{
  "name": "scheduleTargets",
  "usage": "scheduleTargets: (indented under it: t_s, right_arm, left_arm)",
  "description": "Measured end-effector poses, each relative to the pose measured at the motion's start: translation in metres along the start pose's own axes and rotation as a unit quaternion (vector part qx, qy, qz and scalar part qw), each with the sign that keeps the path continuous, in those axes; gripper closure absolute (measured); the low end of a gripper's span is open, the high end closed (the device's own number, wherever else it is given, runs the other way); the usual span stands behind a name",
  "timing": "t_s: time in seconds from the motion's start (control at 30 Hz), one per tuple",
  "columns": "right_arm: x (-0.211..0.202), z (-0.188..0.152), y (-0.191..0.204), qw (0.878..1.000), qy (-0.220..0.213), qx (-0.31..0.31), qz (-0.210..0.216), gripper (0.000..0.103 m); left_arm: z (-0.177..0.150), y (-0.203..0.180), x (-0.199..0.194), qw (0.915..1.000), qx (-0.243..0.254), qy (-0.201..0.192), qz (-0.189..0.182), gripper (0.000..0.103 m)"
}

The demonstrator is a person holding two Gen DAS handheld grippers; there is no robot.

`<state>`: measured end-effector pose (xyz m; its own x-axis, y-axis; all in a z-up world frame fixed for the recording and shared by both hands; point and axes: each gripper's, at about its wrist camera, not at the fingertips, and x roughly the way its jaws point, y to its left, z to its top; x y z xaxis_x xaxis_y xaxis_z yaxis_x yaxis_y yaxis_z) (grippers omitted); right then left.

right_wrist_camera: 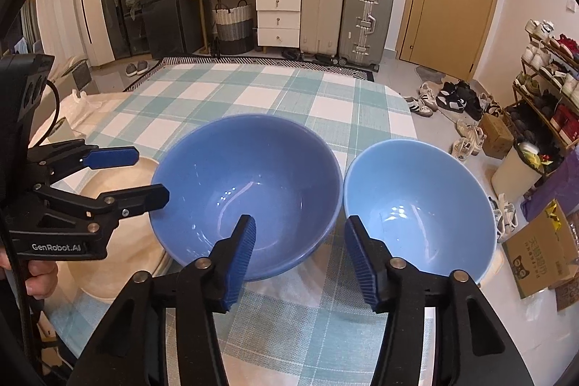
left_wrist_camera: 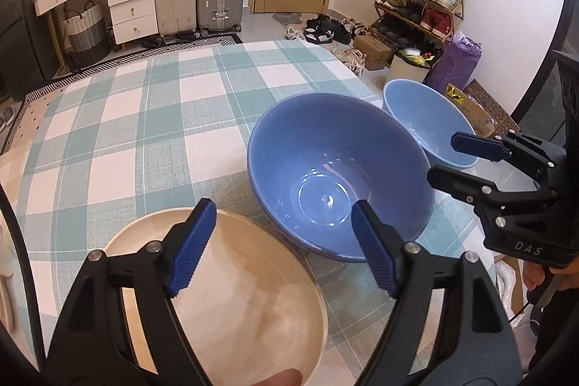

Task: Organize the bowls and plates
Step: 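Withdraw both grippers and move toward the light blue bowl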

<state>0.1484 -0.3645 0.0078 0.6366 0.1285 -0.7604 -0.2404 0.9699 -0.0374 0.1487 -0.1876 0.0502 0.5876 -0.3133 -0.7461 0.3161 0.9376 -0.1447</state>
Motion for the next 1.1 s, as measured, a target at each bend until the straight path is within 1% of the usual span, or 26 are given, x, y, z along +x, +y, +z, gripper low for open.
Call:
scheduleTargets:
  t_s: [0.03,0.13,0.2,0.27,0.33,0.53,0.77,1.0,1.1]
  right_arm:
    - [-0.002,0.0,-0.001,1.0,-0.003,0.003,0.002,0.036]
    - [-0.012,0.001,-0.004,1.0,-0.015,0.01,0.012,0.022]
    - [-0.018,0.002,-0.005,1.0,-0.021,0.011,0.01,0.019]
    - [-0.024,0.003,-0.007,1.0,-0.027,0.012,0.005,0.015]
    - [-0.03,0.004,-0.01,0.999,-0.032,0.012,-0.002,0.008]
    - [-0.051,0.003,-0.023,0.998,-0.05,0.022,-0.018,0.004]
    - [-0.075,-0.001,-0.047,0.996,-0.067,0.046,-0.029,0.002]
    - [-0.101,-0.011,-0.071,0.994,-0.085,0.062,-0.039,0.002]
    - [-0.108,-0.015,-0.082,0.993,-0.088,0.069,-0.043,0.002]
  left_arm:
    - [0.001,0.0,-0.002,1.0,-0.001,-0.001,-0.002,0.026]
    - [0.004,-0.002,-0.01,0.9999,-0.002,-0.008,-0.007,0.023]
    - [0.006,-0.003,-0.015,0.9999,-0.002,-0.012,-0.01,0.017]
    - [0.008,-0.005,-0.02,0.9997,-0.005,-0.019,-0.013,0.001]
    - [0.009,-0.009,-0.028,0.9994,-0.004,-0.029,-0.018,0.002]
    - [0.012,-0.027,-0.045,0.9988,0.003,-0.039,-0.028,0.002]
    - [0.01,-0.055,-0.059,0.9983,0.01,-0.041,-0.04,0.002]
    - [0.014,-0.085,-0.06,0.998,0.02,-0.036,-0.048,0.003]
    - [0.016,-0.097,-0.06,0.9975,0.019,-0.035,-0.059,0.003]
